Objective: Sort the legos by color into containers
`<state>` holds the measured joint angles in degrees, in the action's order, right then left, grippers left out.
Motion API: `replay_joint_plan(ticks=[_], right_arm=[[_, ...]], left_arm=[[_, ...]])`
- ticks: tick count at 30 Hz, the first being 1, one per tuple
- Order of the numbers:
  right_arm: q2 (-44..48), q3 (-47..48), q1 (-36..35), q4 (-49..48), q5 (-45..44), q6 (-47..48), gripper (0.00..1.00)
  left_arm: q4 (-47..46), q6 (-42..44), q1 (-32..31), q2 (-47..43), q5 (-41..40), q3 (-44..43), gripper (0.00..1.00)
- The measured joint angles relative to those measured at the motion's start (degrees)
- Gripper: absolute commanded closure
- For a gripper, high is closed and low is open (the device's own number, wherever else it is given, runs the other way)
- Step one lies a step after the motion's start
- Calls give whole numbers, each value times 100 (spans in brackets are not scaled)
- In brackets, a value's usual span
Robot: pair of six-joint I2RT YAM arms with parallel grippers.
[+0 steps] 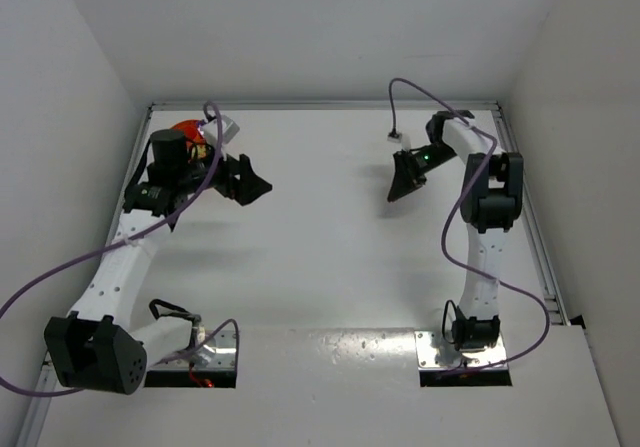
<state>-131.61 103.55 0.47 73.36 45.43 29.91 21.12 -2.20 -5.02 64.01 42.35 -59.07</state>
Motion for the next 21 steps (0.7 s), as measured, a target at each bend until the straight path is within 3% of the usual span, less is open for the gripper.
replay_joint_plan(ticks=[4, 9, 12, 16, 21], right_arm=[[105, 155, -601, 96, 1327, -588, 94], [470, -122, -1222, -426, 2319, -1722, 94], [752, -616, -1370, -1220, 2868, -2656, 94], [1082, -1582, -1373, -2852, 3449, -4481, 94], [1099, -1788, -1377, -4076, 3692, -5840, 94]], left_arm=[[-238, -50, -199, 0, 87, 164, 5], [-409, 59, -581, 7, -151, 166, 14], [-407, 254, -1025, 87, -374, 168, 23], [-382, 498, -1502, 286, -680, 173, 24], [-317, 807, -2035, 527, -1088, 170, 26]])
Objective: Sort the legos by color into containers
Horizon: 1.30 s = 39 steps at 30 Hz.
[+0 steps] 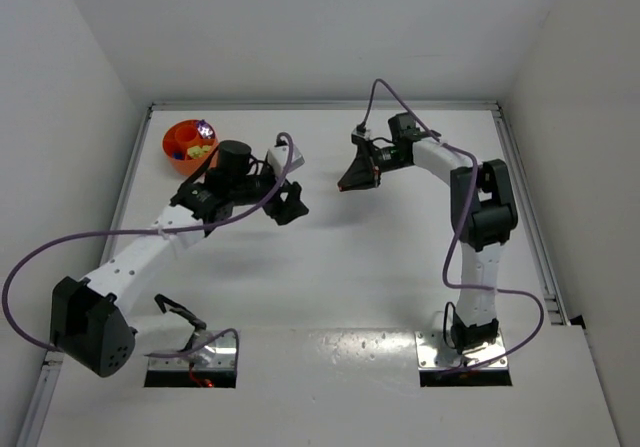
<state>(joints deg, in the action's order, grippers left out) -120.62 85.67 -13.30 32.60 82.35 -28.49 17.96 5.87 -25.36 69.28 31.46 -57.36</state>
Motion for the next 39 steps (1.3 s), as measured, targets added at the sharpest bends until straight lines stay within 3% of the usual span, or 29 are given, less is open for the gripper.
replay_joint_plan(ticks=[6, 11, 22, 39], right_arm=[[153, -210, -94, -894, 127, -813, 94], [326, -450, -195, -1303, 175, -1182, 94], [509, -614, -466, -1770, 205, -1580, 94], [695, -737, -717, -2100, 212, -1906, 94]], left_arm=[[-2, 251, -474, 216, -304, -4, 34], [-79, 306, -625, 348, -435, -79, 32], [-699, -197, -654, 595, -118, -216, 29], [-1132, -527, -654, 824, -133, -236, 43]])
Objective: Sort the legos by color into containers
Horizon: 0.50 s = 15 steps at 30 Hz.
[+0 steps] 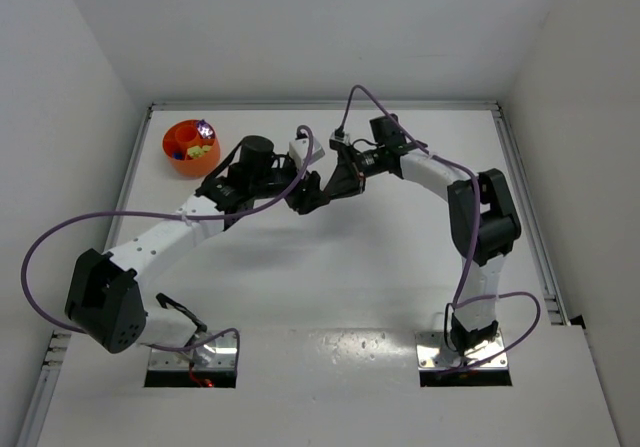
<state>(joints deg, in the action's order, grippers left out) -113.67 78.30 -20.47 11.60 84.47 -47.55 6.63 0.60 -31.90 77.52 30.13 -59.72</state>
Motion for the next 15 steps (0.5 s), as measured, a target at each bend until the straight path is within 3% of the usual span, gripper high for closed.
replay_joint_plan(ticks=[3, 7, 8, 10, 15], right_arm=[[0, 0, -48, -85, -7, -57, 94], [0, -2, -50, -153, -52, -96, 94], [0, -2, -48, -177, -57, -96, 94], [0, -2, -28, -184, -98, -170, 94], [0, -2, -22, -190, -138, -258, 81]], left_arm=[[2, -11, -2, 0, 22, 0, 49], [24, -31, -33, 0, 103, 0, 68], [22, -37, -33, 0, 120, 0, 77], [26, 39, -44, -9, 136, -2, 83], [55, 107, -44, -17, 116, -2, 92]])
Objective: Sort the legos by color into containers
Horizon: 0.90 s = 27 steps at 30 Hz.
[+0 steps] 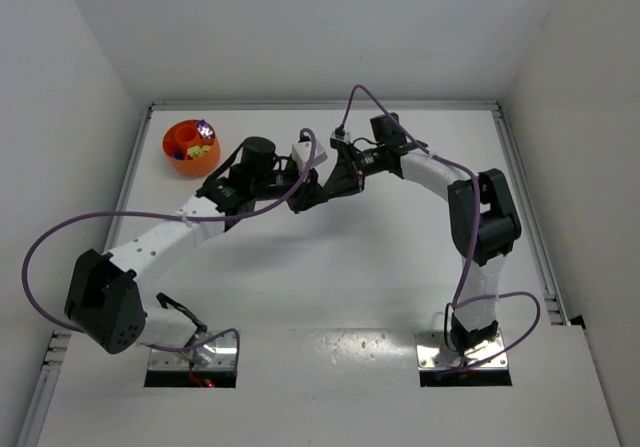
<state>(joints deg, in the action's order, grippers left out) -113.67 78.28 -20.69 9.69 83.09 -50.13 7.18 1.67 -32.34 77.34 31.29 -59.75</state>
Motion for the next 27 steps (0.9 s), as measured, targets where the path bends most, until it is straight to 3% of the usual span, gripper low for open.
replay_joint_plan(ticks=[1, 3, 8, 16, 19, 23, 27], right_arm=[[0, 0, 17, -2, 0, -9, 73], [0, 22, 44, -4, -15, -11, 67], [0, 201, 188, -11, 81, 20, 62], [-166, 413, 1648, 9, 85, 144, 43], [-267, 612, 1858, 793, -332, 846, 33], [-433, 1687, 1810, 2710, -1893, 2463, 32], [-234, 1958, 1729, 3438, -2647, 3263, 32]], left_arm=[[0, 22, 0, -4, -9, 0, 92], [20, 70, -17, -39, -57, 9, 92], [136, 125, 184, -391, -234, 116, 92], [1360, 24, 1978, -400, -544, -323, 92], [1762, 0, 2634, -131, -732, -839, 93], [2151, 4, 3309, 409, -1147, -1825, 93], [2330, -31, 3733, 1147, -1436, -2728, 93]])
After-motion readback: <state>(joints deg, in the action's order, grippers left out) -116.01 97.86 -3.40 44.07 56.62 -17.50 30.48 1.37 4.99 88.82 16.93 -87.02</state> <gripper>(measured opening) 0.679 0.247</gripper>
